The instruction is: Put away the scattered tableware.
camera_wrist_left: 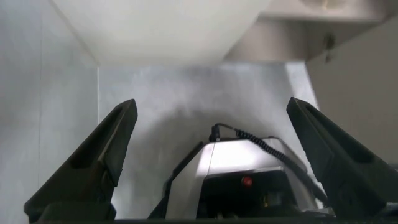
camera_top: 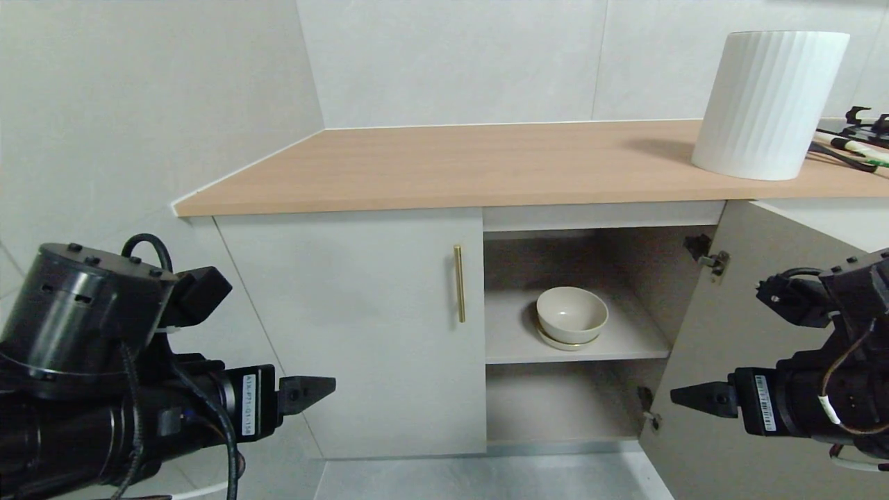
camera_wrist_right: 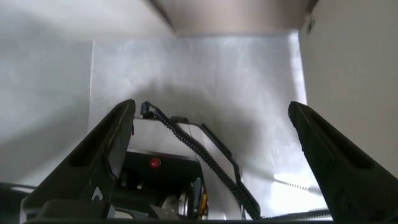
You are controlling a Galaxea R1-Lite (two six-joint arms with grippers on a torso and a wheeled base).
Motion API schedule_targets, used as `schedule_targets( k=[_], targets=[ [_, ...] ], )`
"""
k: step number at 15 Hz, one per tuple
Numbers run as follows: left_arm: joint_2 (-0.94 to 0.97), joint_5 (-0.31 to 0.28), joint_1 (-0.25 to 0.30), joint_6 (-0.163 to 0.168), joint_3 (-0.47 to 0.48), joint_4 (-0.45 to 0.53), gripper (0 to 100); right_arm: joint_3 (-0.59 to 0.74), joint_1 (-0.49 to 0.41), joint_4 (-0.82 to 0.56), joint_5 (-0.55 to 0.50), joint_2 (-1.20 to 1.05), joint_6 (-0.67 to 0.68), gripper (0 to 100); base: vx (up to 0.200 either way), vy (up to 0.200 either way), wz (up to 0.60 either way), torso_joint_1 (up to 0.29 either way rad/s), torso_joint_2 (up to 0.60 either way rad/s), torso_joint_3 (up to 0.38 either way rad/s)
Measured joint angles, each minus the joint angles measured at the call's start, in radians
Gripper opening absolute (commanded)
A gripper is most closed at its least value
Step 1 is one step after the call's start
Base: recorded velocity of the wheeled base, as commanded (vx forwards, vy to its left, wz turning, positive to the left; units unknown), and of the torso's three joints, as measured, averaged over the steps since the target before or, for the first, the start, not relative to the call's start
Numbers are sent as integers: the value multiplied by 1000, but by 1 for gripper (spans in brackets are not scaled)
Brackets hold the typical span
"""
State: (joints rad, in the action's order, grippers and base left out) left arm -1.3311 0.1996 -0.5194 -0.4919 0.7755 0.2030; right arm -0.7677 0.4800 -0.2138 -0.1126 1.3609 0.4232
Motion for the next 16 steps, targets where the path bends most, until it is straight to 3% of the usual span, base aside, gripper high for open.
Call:
schedule_targets(
  k=[6, 16],
  targets=[
    [-19, 0, -5, -3, -5, -1, 100, 3, 4, -1, -2, -5, -1, 100, -200, 0, 0, 1, 4, 1],
    [-23, -4, -6, -1, -9, -1, 100, 11, 17, -4, -4, -8, -1, 100, 0, -20, 0, 0, 1, 1]
  ],
)
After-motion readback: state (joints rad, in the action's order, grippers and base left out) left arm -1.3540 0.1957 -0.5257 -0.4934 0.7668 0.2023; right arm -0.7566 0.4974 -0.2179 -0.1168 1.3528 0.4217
